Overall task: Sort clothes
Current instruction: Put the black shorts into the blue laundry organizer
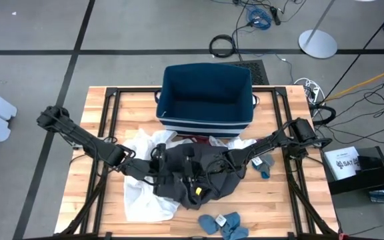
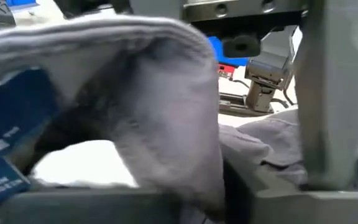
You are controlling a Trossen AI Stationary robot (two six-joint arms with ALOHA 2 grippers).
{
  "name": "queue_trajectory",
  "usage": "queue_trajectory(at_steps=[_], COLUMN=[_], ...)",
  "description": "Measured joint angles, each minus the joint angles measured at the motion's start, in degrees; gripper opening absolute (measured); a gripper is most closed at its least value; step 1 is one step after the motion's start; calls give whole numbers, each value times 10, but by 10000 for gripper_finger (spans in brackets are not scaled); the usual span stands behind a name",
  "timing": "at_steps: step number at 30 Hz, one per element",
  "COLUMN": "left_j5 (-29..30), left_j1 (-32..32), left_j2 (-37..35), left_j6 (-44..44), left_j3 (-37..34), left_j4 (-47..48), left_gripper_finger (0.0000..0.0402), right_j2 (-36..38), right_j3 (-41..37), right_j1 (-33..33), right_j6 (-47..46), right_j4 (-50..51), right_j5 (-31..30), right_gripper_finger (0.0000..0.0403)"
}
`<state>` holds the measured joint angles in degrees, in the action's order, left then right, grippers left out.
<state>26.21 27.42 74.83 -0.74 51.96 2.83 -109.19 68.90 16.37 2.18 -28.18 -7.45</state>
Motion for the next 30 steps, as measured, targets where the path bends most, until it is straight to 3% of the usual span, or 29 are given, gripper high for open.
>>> queue_trajectory(at_steps=[3,10,14,19,25,30], left_j5=[3,-27,-46,-47,10,49], left_j1=[1,3,4,5,34,62], left_j2=[-17,-99,-147,-199,-218,-217], left_j6=[4,81,130,171,204,167], left_j3=[0,0,0,-1,-62,-159], left_j4=[11,135,212,240,176,-13], left_gripper_finger=[189,189,189,189,189,189], right_j2=[0,9,32,72,144,215], right_j3=[1,1,1,1,1,1], right_j1=[1,1,1,3,27,55], right_j6=[3,6,10,15,15,19], right_j4=[4,47,95,182,271,301], right_j5=[3,-22,-68,-123,-209,-287], right_gripper_finger=[11,5,3,2,1,1])
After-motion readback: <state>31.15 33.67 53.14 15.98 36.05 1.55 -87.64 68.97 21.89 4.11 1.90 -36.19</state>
